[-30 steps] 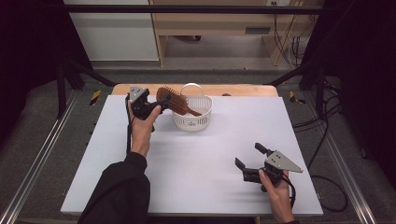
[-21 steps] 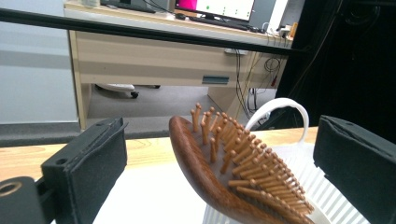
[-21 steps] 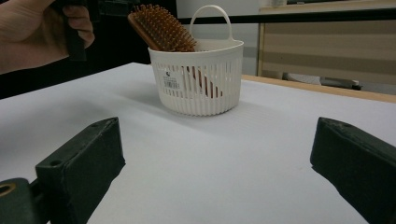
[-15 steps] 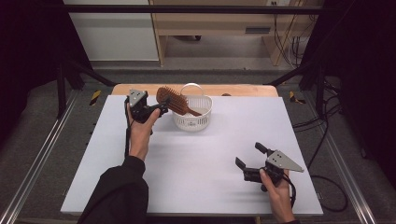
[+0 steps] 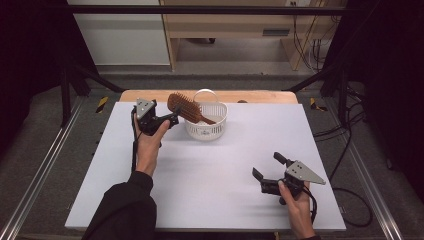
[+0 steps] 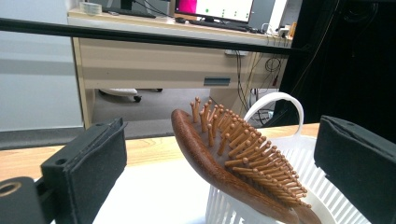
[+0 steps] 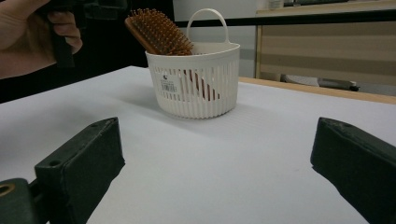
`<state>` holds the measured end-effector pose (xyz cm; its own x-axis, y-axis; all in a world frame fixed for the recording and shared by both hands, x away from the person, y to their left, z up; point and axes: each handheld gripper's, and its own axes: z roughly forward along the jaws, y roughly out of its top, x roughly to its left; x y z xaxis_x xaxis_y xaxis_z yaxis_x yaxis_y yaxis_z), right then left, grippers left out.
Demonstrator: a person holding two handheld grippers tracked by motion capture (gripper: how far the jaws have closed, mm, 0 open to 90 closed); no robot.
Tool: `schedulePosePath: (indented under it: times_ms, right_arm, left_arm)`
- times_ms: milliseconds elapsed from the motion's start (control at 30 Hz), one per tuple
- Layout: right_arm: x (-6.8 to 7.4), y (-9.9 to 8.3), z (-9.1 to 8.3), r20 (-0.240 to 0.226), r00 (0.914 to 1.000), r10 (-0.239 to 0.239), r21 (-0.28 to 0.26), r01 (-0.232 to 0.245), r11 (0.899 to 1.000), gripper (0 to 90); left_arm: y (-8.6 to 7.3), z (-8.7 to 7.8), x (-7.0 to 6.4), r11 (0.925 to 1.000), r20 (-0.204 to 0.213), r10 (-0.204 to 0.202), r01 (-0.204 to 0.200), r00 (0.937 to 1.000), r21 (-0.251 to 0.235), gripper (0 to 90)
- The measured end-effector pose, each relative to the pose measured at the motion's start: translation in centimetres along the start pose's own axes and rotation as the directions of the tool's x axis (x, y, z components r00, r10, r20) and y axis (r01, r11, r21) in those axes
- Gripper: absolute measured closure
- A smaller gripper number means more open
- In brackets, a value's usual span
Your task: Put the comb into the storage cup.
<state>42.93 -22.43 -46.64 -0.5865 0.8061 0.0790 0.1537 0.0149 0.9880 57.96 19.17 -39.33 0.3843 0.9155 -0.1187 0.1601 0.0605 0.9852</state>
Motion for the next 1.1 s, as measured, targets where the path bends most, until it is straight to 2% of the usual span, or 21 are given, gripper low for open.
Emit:
schedulePosePath:
  times_ms: [33, 467, 567, 1100]
  right_arm:
    - [0.0, 0.0, 0.0, 0.0, 1.0, 0.001, 0.001, -0.001, 1.0, 2.9]
    - [0.1, 0.0, 0.0, -0.001, 1.0, -0.004, 0.004, 0.004, 1.0, 2.8]
    - [0.1, -0.1, 0.0, -0.001, 1.0, -0.004, 0.006, 0.004, 1.0, 2.8]
    - [0.5, 0.0, 0.2, -0.003, 0.9999, -0.011, 0.011, 0.011, 1.0, 2.6]
  left_arm:
    - [0.0, -0.1, 0.0, 0.9999, 0.006, -0.011, 0.011, 0.9999, 0.001, 2.7]
    - [-0.4, -1.0, -0.4, 1.0, 0.01, 0.008, -0.008, 0.9999, -0.004, 2.6]
    - [-0.5, -1.3, -0.4, 1.0, 0.016, 0.0, 0.0, 0.9999, -0.005, 2.6]
    - [-0.6, -3.0, -0.9, 0.9996, 0.023, 0.026, -0.026, 0.9994, -0.012, 2.6]
